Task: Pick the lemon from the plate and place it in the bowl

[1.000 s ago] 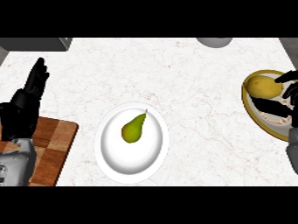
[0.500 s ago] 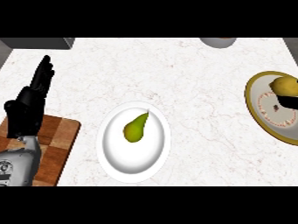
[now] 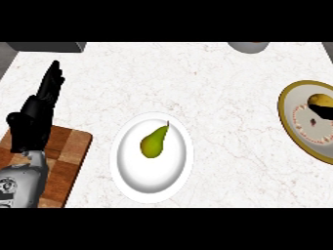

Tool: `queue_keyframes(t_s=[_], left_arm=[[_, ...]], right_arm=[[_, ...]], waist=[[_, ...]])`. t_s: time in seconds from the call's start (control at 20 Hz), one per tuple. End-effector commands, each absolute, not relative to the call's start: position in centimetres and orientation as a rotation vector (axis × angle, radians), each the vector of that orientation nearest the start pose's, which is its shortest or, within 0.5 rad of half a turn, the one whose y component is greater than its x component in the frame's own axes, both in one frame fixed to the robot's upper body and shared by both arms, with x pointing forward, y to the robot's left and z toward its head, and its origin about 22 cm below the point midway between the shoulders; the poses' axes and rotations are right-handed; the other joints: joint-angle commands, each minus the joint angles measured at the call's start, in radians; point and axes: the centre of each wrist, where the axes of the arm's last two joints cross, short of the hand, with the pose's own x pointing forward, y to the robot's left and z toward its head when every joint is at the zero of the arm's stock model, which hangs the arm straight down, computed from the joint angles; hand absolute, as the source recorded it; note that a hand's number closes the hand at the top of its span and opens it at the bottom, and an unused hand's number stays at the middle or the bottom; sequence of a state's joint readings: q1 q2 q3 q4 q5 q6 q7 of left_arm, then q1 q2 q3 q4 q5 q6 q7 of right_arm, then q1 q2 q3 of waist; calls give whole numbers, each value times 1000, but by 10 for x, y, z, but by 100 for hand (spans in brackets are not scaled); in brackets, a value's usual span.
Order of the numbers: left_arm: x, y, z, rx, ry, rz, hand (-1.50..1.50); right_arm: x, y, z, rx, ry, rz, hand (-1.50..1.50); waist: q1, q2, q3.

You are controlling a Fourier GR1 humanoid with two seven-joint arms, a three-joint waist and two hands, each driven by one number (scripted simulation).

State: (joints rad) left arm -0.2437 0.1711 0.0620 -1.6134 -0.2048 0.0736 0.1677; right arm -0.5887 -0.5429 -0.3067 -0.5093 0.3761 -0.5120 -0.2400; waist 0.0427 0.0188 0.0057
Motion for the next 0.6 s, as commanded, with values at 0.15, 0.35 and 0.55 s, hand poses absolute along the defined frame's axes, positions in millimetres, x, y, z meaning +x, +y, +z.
queue_keyframes(t_s=[0.15, 0.35, 0.55], left_arm=[[297, 256, 92, 367, -1678, -180, 0], [297, 257, 89, 373, -1659, -182, 0], [277, 276, 84, 380, -1658, -175, 0]], right_arm=[[343, -442, 18, -1062, -1527, -8, -150], [322, -472, 17, -1053, -1560, -105, -150], [294, -488, -1, -963, -1562, -158, -150]], waist=[[-4, -2, 0], [-9, -4, -1], [-21, -14, -3]])
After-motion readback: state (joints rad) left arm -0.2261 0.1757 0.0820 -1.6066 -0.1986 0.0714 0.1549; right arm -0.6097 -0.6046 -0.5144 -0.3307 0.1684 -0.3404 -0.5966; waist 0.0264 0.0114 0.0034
